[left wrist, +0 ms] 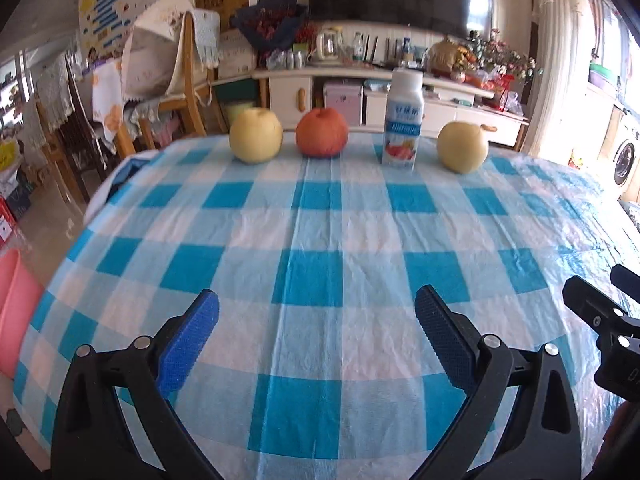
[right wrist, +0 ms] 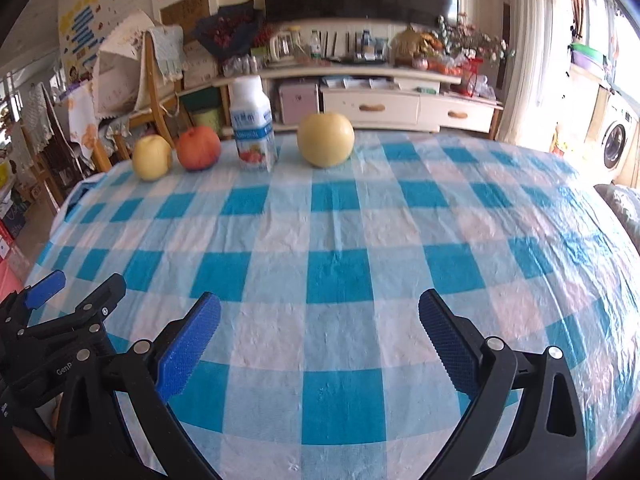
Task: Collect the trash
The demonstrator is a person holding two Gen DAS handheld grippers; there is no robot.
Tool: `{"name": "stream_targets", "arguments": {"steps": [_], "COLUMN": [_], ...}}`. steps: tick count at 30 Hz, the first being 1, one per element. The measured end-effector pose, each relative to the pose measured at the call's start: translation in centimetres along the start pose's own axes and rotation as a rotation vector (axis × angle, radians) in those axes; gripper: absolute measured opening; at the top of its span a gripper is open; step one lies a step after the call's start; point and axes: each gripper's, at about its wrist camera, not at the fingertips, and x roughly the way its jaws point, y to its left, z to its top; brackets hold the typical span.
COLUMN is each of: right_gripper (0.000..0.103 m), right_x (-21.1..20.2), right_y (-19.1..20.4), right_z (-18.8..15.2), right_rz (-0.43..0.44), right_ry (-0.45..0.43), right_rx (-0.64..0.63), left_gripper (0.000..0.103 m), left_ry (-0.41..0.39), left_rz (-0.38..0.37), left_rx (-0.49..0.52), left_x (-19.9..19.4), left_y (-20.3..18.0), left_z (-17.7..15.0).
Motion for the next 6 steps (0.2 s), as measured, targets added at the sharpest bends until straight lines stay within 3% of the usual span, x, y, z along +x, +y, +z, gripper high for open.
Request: {"name": "stream_targets", "arguments": {"steps": [5, 6], "right_gripper": [0.098, 0.098], "right_x": [3.4, 3.9], "right_y": [0.2, 0.4], "right_z": [-0.8, -0.8], "right_rz": [-0.013, -0.019], "right_ry": [0.099, 0.108], "right_rx": [0.003, -0.002], "left_gripper": [0.099, 0.099], "left_ry": [0.145, 0.143], "left_rz": [-0.008, -0.009], "left_rx": [-0.068, -0.074], "left_x": [4.7, 4.9], "left_y": [0.8, 0.9], "left_z": [-0.8, -0.6]}}
